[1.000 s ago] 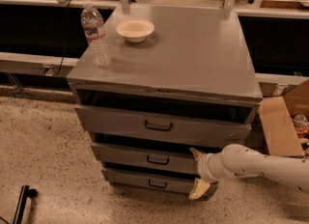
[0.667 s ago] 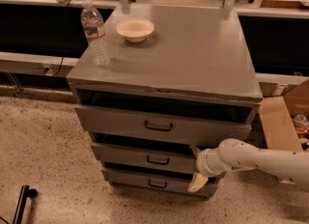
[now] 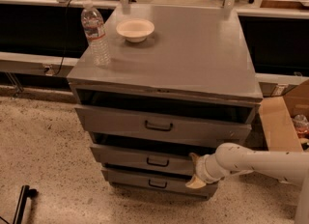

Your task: Open middle drawer

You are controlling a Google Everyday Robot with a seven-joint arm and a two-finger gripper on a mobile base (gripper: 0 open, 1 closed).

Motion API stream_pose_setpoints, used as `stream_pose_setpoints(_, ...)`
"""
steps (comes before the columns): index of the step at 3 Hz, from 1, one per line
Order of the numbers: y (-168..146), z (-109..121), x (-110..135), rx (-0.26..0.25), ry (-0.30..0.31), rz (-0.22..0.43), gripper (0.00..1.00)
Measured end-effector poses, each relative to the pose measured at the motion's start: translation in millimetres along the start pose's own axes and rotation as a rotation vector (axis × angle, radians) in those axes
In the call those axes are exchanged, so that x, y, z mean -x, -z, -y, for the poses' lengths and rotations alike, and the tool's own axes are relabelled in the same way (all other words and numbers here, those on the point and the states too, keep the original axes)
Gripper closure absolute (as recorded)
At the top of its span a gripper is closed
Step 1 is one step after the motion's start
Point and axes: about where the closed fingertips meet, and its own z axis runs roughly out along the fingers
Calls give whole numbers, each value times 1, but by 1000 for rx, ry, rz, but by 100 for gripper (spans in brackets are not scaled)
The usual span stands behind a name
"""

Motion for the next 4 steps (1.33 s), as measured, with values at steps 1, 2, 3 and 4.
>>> stream_pose_setpoints(1,2,-6,1,11,-1,-1,63)
stream_pose_setpoints(2,9,-5,4,11,-1,-1,49)
stream_pose_setpoints(3,12,-4,6,11,-1,-1,27)
stream_pose_setpoints(4,14,-4,7,11,-1,-1,5)
